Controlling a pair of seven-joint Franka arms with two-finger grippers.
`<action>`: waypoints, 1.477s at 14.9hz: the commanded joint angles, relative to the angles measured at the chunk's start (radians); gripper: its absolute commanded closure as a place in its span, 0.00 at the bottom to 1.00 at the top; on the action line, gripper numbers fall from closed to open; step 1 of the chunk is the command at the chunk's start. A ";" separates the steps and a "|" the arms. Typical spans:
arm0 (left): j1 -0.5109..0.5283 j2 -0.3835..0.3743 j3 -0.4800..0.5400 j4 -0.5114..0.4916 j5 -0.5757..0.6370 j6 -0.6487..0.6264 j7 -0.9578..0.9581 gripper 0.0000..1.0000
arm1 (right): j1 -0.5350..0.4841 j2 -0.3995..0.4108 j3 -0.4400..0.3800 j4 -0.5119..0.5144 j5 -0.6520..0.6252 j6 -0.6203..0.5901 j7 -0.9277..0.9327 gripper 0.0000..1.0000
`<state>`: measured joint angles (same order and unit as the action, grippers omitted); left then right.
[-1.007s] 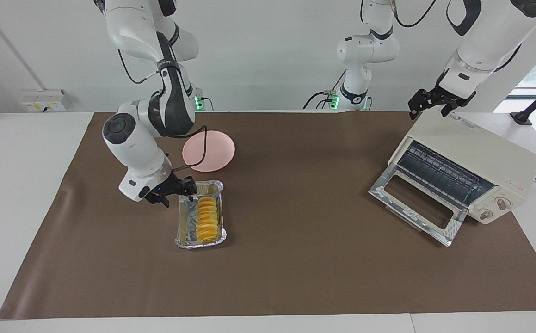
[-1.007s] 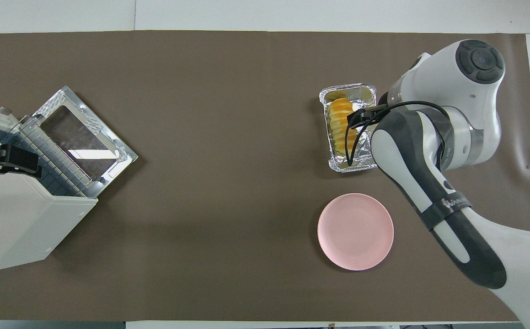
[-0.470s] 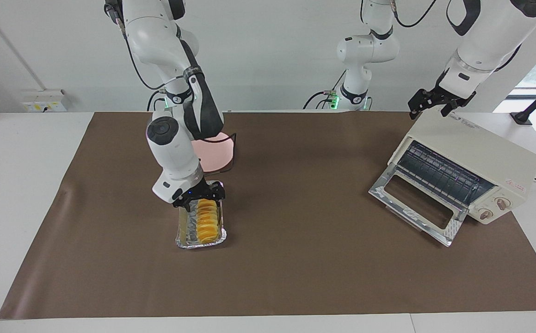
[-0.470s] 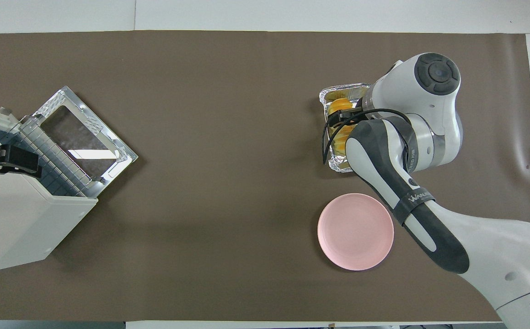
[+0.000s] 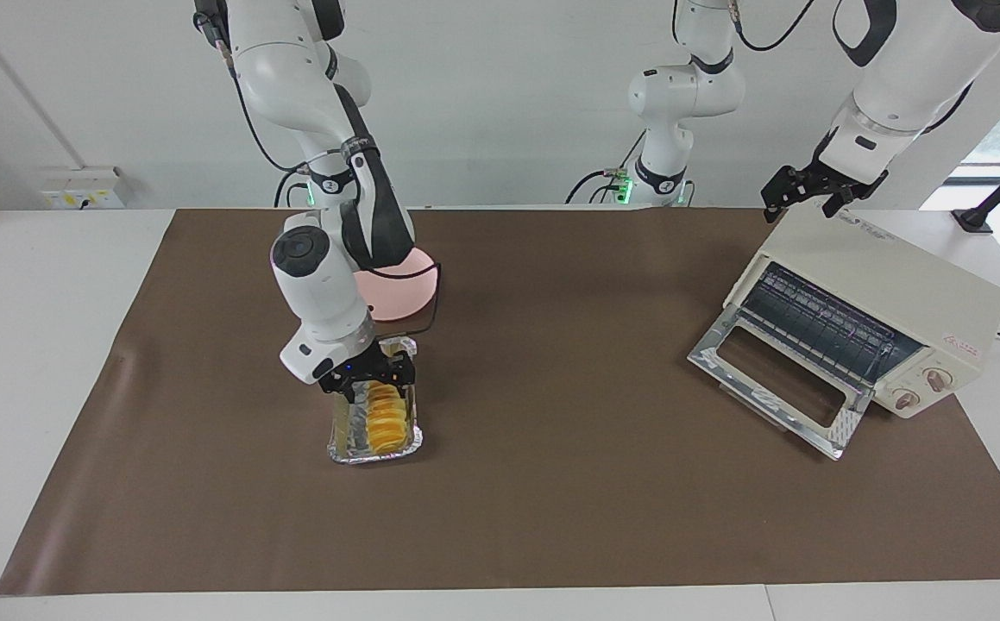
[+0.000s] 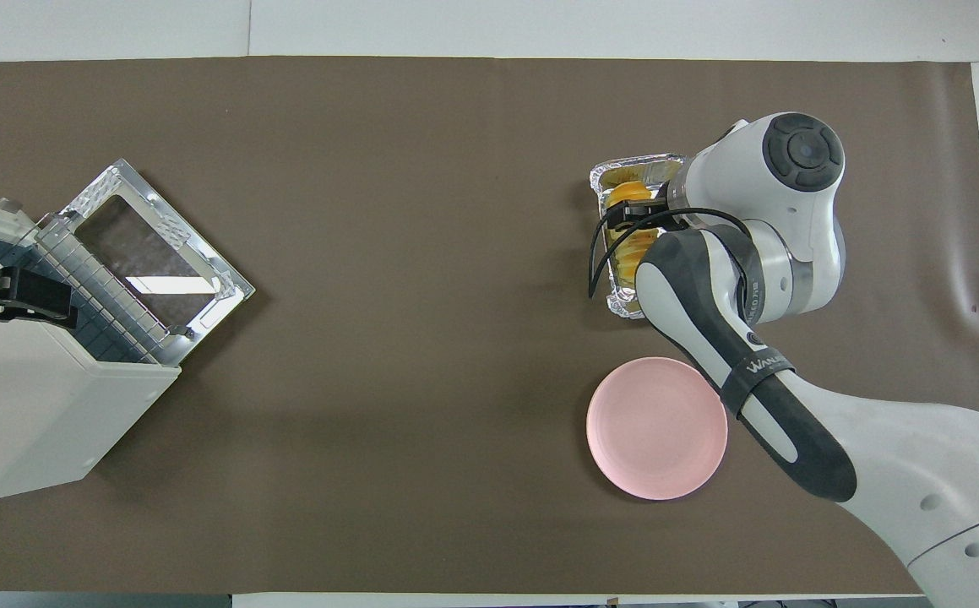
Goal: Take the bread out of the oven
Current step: 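Grasp the bread slices in the foil tray with the right gripper, then carry the bread slices with the right gripper onto the pink plate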
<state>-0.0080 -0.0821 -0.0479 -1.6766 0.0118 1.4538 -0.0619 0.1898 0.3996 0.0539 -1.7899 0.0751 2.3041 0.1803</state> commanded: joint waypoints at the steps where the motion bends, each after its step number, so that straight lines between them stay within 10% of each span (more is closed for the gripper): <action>1: 0.008 -0.013 -0.001 -0.006 -0.016 -0.009 0.001 0.00 | -0.007 -0.007 0.009 -0.058 0.002 0.070 0.021 0.12; 5: 0.008 -0.013 -0.001 -0.006 -0.016 -0.009 0.001 0.00 | 0.000 -0.024 0.009 -0.137 0.002 0.141 0.021 0.23; 9: 0.008 -0.013 -0.001 -0.006 -0.016 -0.007 0.001 0.00 | -0.001 -0.024 0.009 -0.137 0.002 0.137 0.007 0.97; 14: 0.008 -0.013 -0.001 -0.006 -0.016 -0.007 0.001 0.00 | -0.013 -0.024 0.009 -0.088 0.000 0.082 -0.002 1.00; 17: 0.008 -0.013 -0.001 -0.006 -0.016 -0.007 0.001 0.00 | -0.013 -0.044 0.003 0.074 0.002 -0.166 0.002 1.00; 22: 0.008 -0.013 -0.001 -0.006 -0.016 -0.007 0.001 0.00 | -0.013 -0.261 -0.003 0.055 -0.001 -0.452 0.007 1.00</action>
<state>-0.0080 -0.0821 -0.0479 -1.6766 0.0118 1.4538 -0.0619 0.1787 0.2487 0.0437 -1.6634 0.0751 1.9253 0.1848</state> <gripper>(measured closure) 0.000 0.903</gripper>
